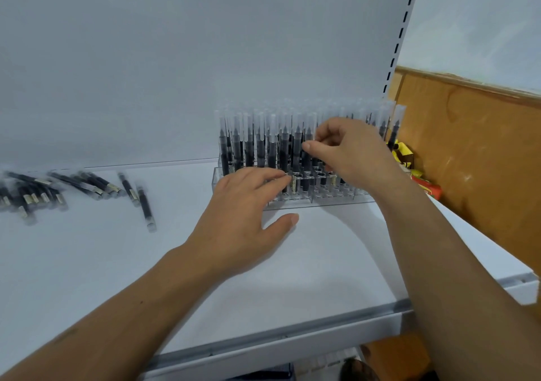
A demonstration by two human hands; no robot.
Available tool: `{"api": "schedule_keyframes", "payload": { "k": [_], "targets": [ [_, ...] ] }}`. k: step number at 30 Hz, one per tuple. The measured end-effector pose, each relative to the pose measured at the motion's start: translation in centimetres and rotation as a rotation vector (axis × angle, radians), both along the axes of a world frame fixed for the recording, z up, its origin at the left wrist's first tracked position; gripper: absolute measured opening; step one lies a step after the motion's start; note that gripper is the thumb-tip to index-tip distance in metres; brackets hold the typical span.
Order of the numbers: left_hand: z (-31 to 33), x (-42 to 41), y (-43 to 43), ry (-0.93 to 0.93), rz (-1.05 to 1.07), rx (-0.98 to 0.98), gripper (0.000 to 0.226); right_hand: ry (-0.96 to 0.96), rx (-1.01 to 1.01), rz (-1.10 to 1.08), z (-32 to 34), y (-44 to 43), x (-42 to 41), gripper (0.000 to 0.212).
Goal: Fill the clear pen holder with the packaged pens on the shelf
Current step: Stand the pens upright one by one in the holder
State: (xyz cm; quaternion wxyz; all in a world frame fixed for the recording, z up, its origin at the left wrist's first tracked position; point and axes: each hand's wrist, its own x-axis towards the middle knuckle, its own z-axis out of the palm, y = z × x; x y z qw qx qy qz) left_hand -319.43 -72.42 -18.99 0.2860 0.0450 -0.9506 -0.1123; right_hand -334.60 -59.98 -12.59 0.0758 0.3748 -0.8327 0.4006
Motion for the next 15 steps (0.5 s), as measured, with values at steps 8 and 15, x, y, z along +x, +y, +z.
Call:
{"api": "schedule_keyframes", "payload": {
  "k": [8, 15],
  "targets": [
    [0.0, 0.0, -0.1, -0.006, -0.014, -0.016, 0.061, -0.031, 0.049, -0.011, 0.1, 0.2, 0.2, 0.018],
    [2.2, 1.9, -1.6, -0.053, -0.123, 0.066, 0.049, 0.023, 0.245, -0.01, 1.4, 2.0, 2.4, 0.021]
  ]
}}
